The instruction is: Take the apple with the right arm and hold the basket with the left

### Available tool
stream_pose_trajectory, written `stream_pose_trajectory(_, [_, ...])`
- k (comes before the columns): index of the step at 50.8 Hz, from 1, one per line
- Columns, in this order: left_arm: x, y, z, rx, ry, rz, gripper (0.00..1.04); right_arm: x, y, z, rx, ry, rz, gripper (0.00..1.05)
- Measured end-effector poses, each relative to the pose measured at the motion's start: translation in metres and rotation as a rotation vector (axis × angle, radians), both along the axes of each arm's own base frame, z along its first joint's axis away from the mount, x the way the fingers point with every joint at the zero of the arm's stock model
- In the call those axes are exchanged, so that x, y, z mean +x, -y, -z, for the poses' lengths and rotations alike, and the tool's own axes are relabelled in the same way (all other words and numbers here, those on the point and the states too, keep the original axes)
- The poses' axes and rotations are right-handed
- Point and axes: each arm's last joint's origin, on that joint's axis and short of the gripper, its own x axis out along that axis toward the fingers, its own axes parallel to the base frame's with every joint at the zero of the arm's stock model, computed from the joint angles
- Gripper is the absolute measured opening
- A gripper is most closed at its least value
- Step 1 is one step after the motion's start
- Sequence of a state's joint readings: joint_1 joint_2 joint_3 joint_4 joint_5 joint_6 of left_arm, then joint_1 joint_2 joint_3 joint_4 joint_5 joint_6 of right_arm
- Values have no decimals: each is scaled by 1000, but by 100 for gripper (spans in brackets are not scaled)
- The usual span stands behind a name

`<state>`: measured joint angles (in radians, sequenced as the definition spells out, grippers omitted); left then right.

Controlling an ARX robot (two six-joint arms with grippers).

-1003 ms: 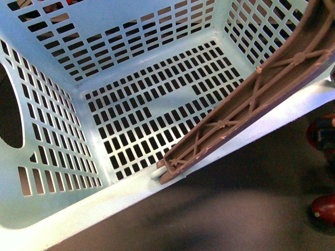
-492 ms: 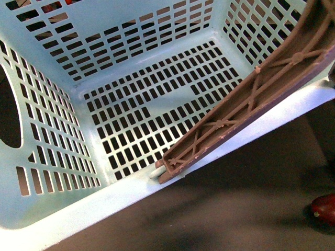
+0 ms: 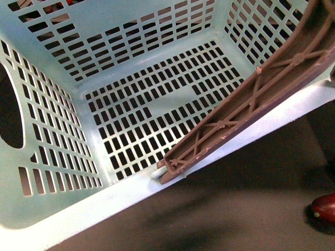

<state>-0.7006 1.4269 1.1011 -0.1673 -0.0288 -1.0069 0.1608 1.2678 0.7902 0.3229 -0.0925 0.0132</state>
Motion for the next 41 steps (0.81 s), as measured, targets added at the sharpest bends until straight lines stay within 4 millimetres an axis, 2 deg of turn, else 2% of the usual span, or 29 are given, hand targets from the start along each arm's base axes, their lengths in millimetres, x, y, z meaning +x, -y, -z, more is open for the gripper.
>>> stream_pose_trajectory(9, [0,0,0,1,0,0,17,1,-38,13,12,-45,-108,80])
stream_pose_trajectory(22, [0,0,0,1,1,-1,17,-2,-58,23,7,-82,-171,80])
stream_pose_trajectory(23, [0,0,0,1,1,-1,17,-2,-58,23,6,-82,-173,81])
stream_pose_trajectory(28, [0,0,0,0,0,0,17,-4,-59,26,8,-94,-158,98])
stream_pose_trajectory(36, [0,0,0,1,1,-1,17,-8,-45,20,23,-69,-78,96])
stream_pose_trajectory(41, [1,1,2,4,-5,1,16,-13,-25,5,53,-18,36,96])
